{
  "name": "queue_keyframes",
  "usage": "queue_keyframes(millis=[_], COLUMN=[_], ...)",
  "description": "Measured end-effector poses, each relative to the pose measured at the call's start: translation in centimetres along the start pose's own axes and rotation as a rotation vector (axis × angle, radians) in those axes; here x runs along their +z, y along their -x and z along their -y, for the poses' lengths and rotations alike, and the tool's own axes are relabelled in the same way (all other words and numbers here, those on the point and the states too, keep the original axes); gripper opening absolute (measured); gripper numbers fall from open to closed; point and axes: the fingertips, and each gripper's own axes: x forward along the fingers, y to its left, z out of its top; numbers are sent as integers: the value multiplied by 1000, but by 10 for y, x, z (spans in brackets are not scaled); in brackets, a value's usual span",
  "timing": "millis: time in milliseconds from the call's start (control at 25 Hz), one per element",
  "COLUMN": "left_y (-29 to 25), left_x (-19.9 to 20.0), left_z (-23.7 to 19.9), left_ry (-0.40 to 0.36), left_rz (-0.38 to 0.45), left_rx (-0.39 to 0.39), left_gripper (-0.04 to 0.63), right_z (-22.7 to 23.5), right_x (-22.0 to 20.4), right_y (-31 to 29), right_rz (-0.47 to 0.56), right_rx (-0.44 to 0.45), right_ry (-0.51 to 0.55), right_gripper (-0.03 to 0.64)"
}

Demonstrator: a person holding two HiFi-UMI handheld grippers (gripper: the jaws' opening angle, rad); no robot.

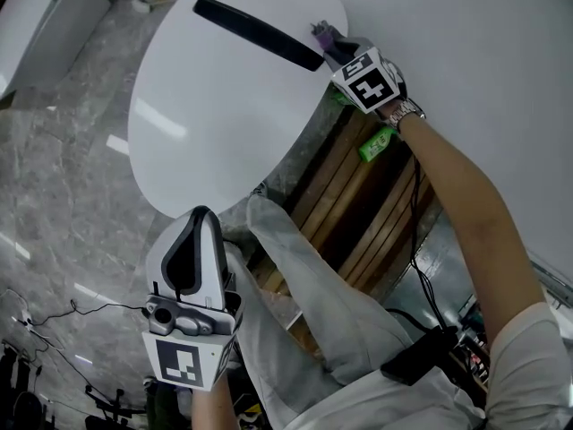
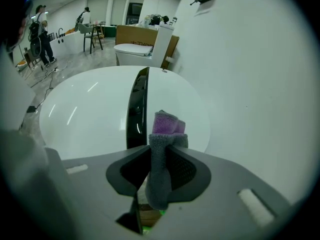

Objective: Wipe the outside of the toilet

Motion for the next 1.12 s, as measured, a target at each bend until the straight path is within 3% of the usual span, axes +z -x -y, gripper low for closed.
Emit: queue_keyframes(millis=[320,560,1120], left_y=[43,79,168], left_x=[-3,-3,21], left_z=[-25,-35,-80], left_ry=[7,5,2], left_rz=[-23,-18,22], left_rx=[29,15,32], left_gripper=[3,3,3], right_z=[-43,-113,-244], right_x=[0,-3,41], right_y=[8,7,15], right_rz=[-18,-78,-110], right_rx=[-5,91,161], right_ry=[-55,21,-24], right_gripper=[91,90,94])
